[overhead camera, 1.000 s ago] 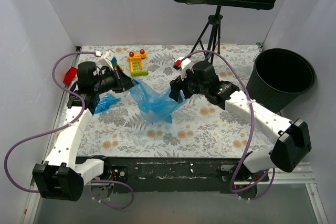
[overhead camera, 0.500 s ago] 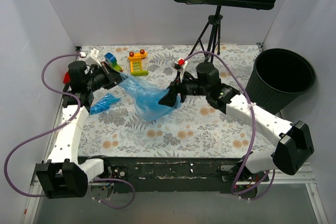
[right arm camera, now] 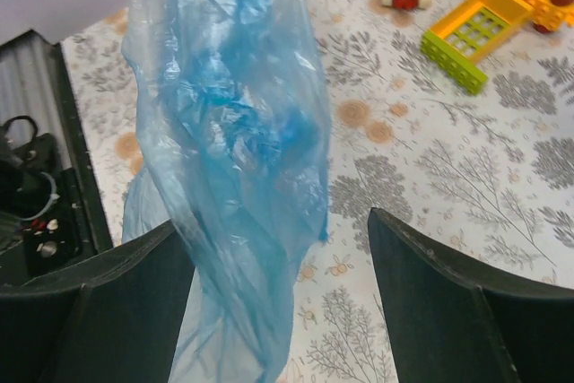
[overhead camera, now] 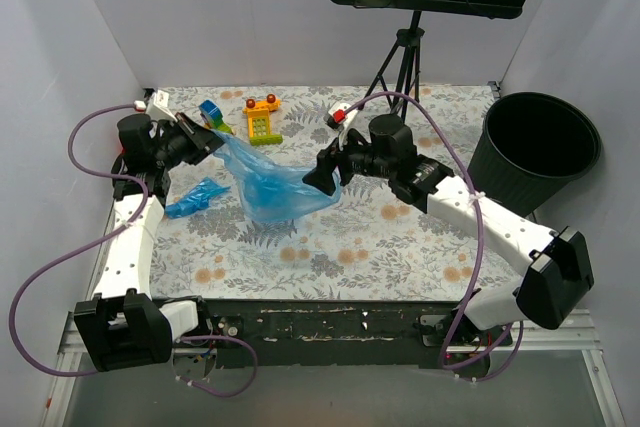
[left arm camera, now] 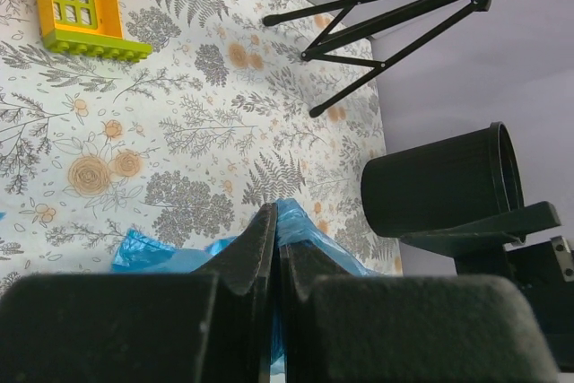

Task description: Put the trash bags into the trash bin

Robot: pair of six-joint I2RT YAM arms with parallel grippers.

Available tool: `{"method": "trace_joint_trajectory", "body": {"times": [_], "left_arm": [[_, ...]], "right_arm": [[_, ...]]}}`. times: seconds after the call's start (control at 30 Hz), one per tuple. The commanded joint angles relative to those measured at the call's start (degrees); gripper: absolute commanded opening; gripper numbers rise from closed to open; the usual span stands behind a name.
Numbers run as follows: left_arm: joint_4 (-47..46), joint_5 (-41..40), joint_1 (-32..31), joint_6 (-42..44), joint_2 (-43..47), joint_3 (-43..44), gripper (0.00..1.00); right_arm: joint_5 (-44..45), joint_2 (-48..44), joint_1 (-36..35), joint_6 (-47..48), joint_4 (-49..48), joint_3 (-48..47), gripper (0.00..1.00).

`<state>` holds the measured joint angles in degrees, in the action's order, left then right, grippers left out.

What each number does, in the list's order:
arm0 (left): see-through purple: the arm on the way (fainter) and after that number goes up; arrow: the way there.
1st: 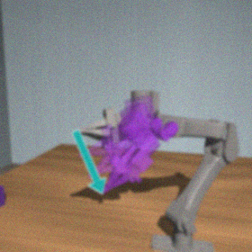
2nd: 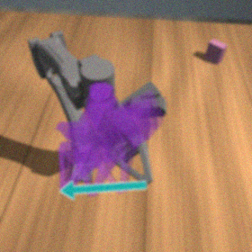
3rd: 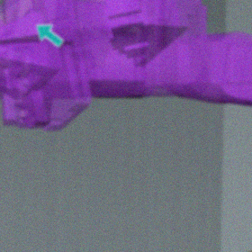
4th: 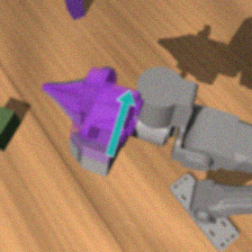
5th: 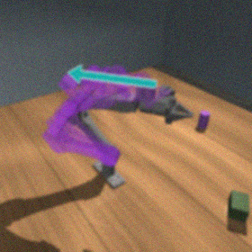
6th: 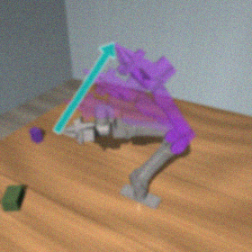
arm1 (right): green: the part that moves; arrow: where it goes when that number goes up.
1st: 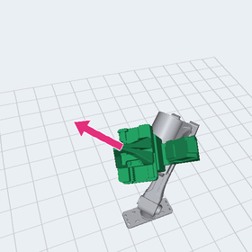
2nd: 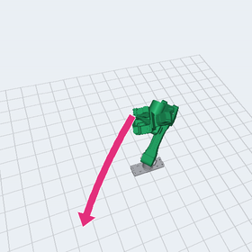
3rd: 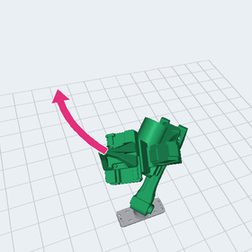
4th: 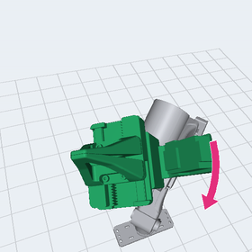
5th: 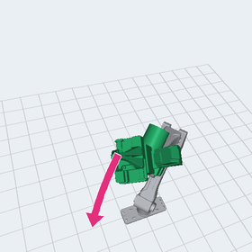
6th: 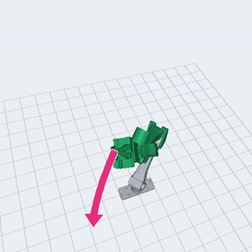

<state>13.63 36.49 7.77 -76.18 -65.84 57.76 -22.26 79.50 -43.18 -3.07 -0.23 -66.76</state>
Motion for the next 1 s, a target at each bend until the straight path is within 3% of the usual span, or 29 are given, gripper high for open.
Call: {"method": "trace_joint_trajectory", "body": {"times": [0.0,0.23,0.4,0.57,0.97], "left_arm": [[-1.06,0.95,0.23,-0.55,-0.16,3.14,0.0],[-0.27,0.51,0.67,-0.37,0.19,3.5,0.0],[-0.01,1.48,1.19,-0.72,0.01,4.99,0.0],[2.45,1.48,2.25,-0.72,-0.25,8.94,0.0],[3.95,2.0,3.83,-1.86,-1.83,15.98,0.0]], "right_arm": [[9.34,0.83,-0.33,-0.26,2.77,-0.92,0.83],[9.7,-0.75,-0.68,0.7,6.47,2.15,0.82],[4.87,1.52,-1.64,-3.34,-1.94,8.23,0.84],[10.04,6.09,-2.17,-3.25,-3.55,4.37,0.86],[0.3,12.34,-0.15,-18.45,-9.96,-2.14,0.87]]}}
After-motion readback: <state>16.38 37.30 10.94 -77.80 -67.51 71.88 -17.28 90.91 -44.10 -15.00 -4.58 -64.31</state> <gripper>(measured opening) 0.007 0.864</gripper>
